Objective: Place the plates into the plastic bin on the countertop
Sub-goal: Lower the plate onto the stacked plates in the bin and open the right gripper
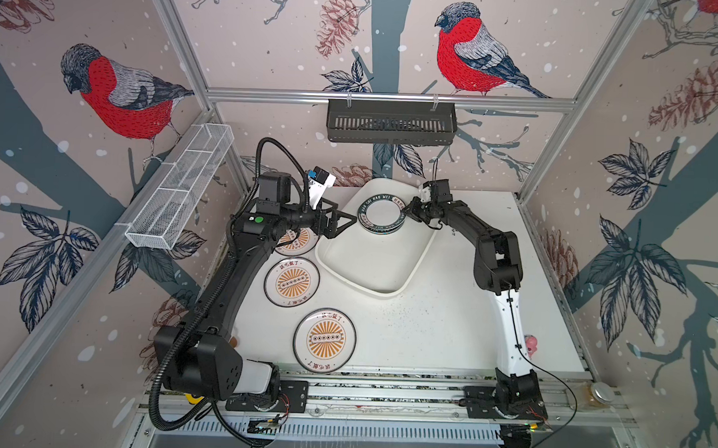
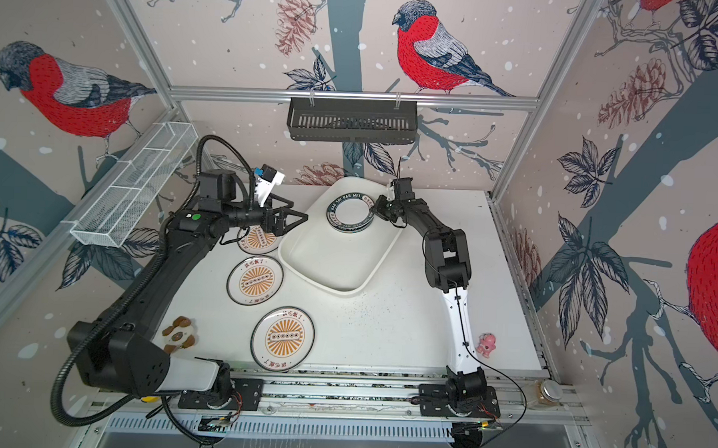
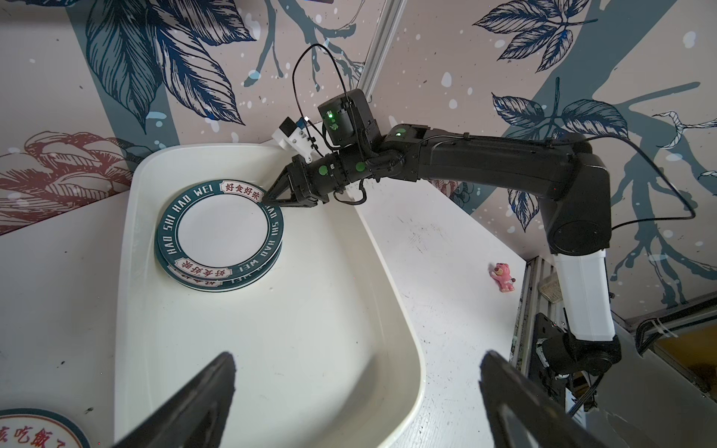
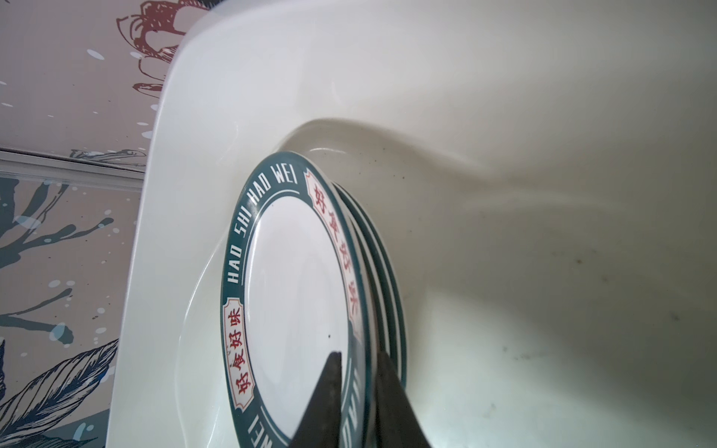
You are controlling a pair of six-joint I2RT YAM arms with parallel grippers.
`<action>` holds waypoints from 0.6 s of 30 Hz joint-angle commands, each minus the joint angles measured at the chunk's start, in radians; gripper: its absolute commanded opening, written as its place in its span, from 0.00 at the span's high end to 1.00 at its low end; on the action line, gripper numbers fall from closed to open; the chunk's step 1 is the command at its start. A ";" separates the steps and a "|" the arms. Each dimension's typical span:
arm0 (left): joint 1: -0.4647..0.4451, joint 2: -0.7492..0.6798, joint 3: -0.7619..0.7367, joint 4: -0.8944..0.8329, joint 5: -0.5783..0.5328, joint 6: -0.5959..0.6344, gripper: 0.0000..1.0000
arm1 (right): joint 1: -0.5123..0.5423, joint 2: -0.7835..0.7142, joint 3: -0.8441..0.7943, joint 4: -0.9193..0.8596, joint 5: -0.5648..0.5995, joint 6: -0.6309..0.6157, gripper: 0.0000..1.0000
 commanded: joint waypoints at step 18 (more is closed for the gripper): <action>0.001 -0.012 0.008 0.014 0.029 0.004 0.03 | 0.002 -0.009 0.040 -0.064 0.035 -0.047 0.72</action>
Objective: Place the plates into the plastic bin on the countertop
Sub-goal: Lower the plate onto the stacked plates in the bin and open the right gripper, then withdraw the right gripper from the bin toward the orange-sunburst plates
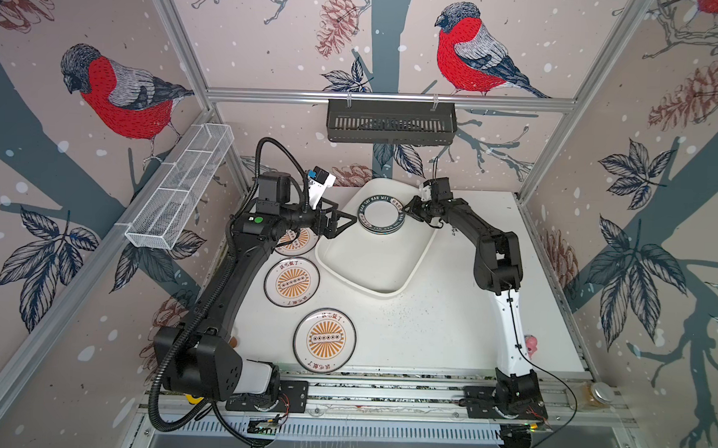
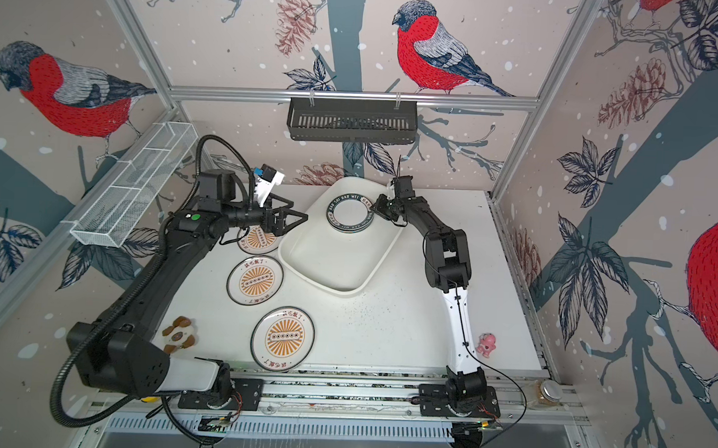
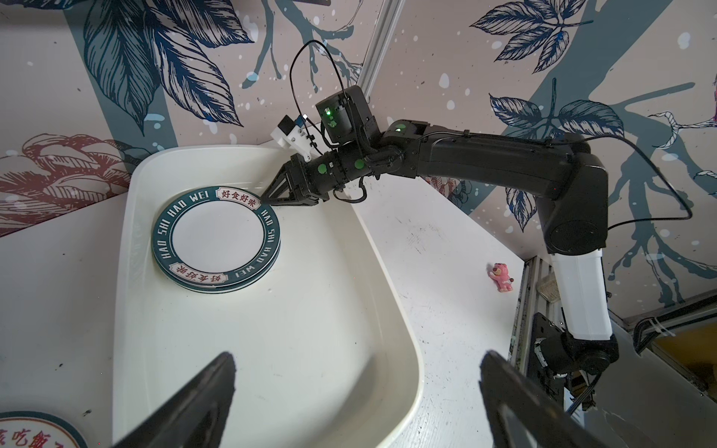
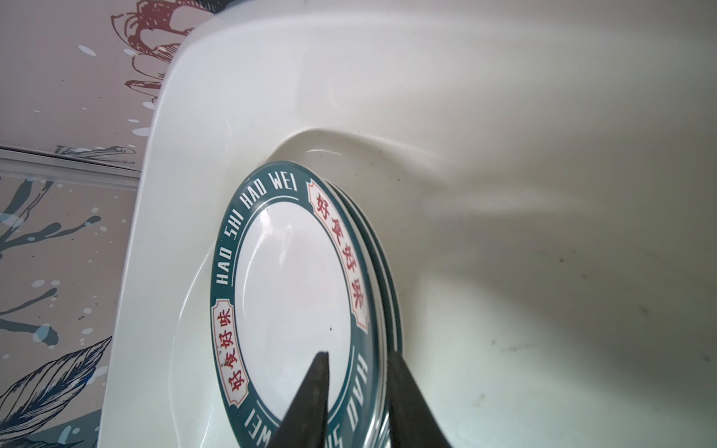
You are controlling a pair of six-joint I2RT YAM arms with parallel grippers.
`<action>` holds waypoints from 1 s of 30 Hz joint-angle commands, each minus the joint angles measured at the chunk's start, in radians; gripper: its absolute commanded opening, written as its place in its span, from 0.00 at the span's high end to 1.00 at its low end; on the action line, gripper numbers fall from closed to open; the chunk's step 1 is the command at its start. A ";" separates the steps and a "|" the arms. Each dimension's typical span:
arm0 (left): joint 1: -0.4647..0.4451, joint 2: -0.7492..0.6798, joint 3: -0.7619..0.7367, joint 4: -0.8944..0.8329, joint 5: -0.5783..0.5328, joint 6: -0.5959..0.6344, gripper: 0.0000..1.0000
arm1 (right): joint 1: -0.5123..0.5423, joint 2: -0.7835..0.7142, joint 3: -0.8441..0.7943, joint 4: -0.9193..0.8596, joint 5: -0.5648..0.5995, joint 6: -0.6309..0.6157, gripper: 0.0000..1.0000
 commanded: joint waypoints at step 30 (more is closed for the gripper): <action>0.003 -0.011 -0.032 0.060 -0.126 -0.034 0.03 | 0.318 -1.071 -0.912 0.056 0.051 -0.212 0.57</action>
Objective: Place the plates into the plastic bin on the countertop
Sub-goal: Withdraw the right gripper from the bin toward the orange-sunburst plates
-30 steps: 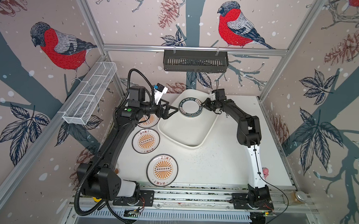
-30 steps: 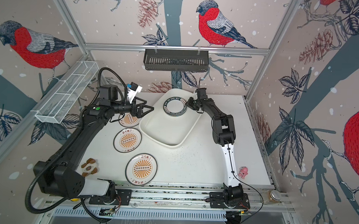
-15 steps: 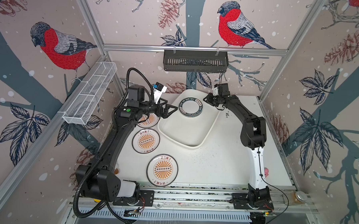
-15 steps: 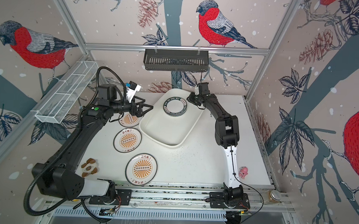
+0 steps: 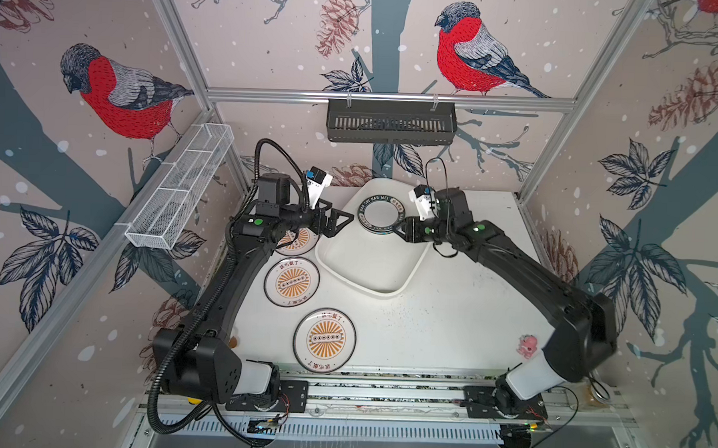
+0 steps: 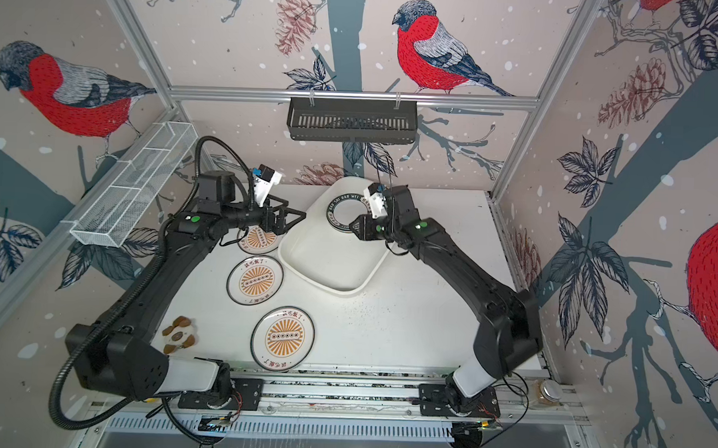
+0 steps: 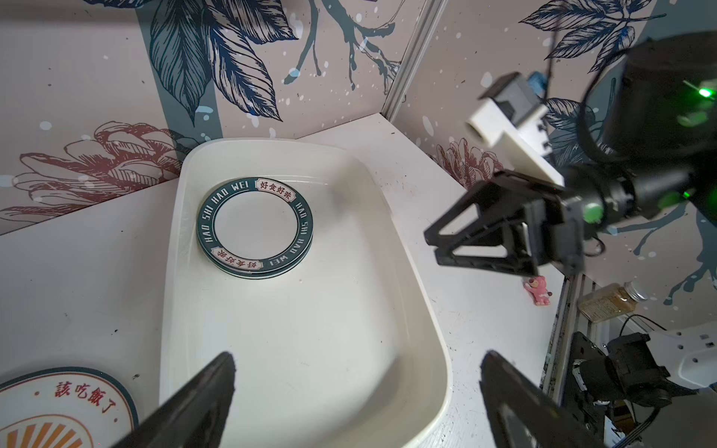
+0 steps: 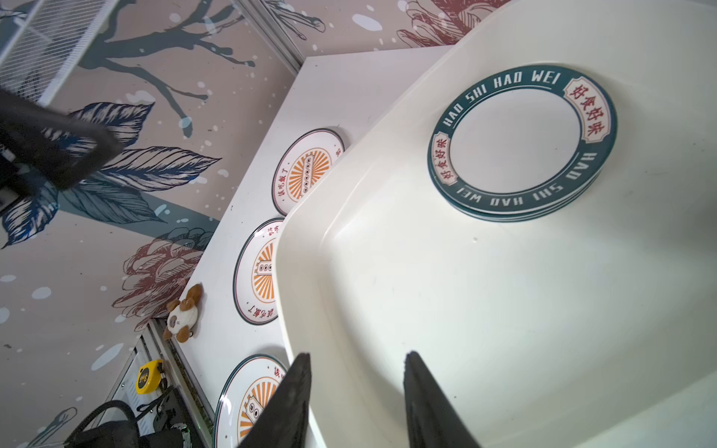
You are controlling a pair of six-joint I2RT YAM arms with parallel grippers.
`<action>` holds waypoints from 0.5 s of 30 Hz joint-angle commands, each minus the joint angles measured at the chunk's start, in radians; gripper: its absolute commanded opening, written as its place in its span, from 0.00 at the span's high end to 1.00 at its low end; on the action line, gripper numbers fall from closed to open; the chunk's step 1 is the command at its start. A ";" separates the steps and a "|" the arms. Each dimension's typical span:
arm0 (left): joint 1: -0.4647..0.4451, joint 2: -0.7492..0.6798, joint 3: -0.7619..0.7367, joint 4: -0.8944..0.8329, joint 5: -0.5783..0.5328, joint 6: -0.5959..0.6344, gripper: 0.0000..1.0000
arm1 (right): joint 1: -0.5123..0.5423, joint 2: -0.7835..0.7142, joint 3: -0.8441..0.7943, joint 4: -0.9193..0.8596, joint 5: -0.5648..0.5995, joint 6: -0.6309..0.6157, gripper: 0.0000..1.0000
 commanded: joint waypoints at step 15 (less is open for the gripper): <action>0.003 -0.061 -0.053 0.041 -0.074 0.025 0.03 | 0.300 -0.318 -0.564 0.279 -0.128 0.126 0.52</action>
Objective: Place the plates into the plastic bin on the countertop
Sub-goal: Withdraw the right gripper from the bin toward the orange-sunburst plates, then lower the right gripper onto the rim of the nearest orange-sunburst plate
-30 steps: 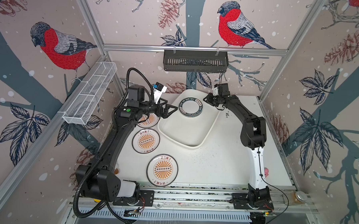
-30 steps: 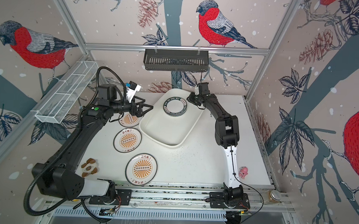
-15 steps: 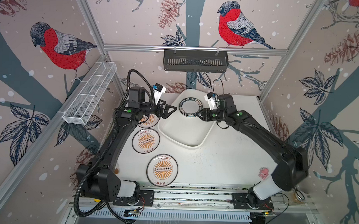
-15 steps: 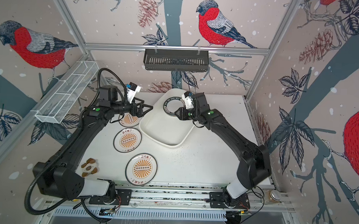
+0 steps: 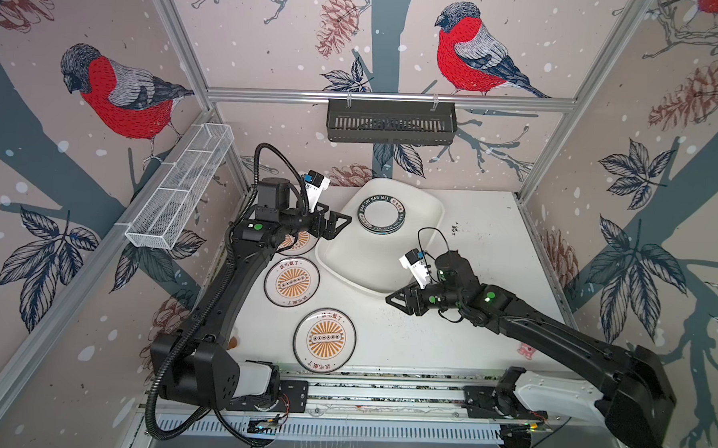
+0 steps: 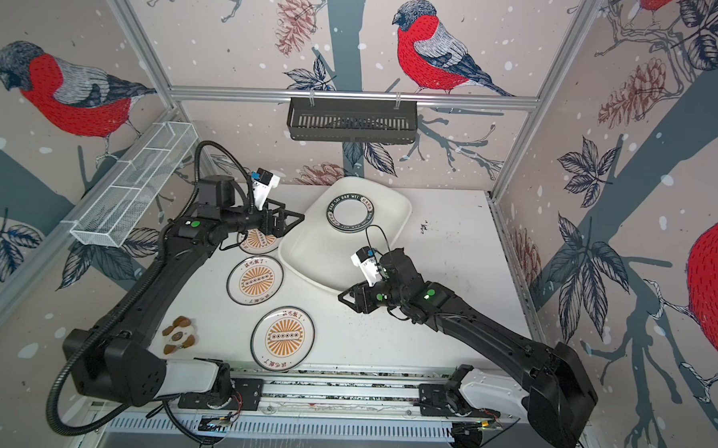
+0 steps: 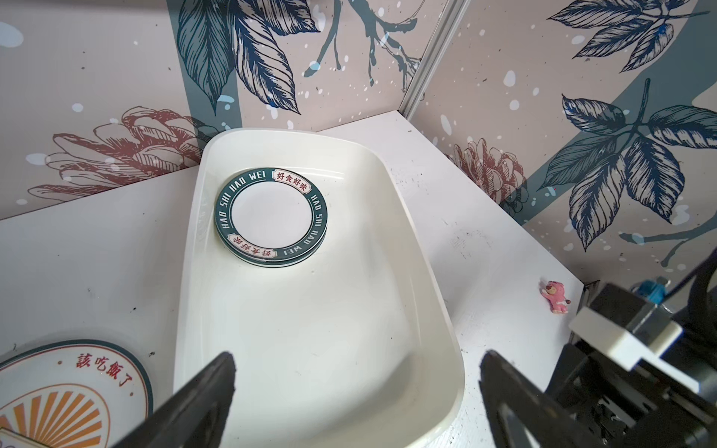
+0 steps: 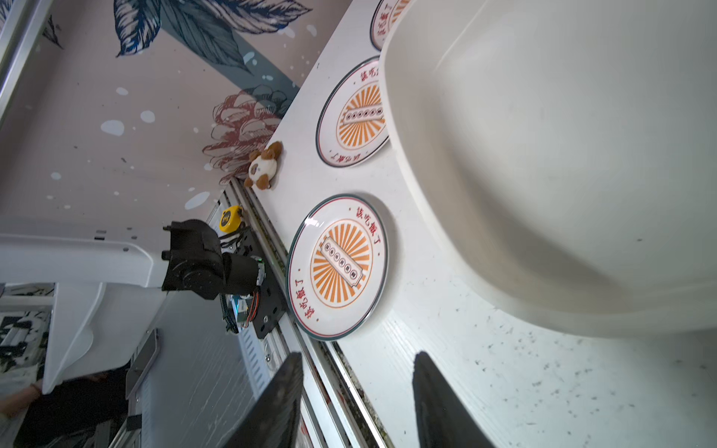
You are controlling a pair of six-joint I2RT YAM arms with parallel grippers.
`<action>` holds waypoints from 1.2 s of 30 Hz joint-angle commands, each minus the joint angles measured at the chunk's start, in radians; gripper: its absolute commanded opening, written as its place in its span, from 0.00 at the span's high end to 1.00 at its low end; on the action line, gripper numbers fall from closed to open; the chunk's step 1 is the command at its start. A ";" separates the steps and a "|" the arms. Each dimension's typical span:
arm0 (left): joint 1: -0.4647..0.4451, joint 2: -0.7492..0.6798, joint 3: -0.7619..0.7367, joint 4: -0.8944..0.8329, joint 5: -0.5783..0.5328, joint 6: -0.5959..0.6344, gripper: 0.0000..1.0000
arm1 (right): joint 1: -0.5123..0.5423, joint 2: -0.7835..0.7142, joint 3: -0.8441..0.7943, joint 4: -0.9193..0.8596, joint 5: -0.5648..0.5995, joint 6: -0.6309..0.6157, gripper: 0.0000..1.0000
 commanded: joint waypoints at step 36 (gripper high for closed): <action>0.003 -0.089 -0.092 0.120 0.089 -0.062 0.03 | 0.338 0.342 -0.257 0.621 0.255 0.314 0.53</action>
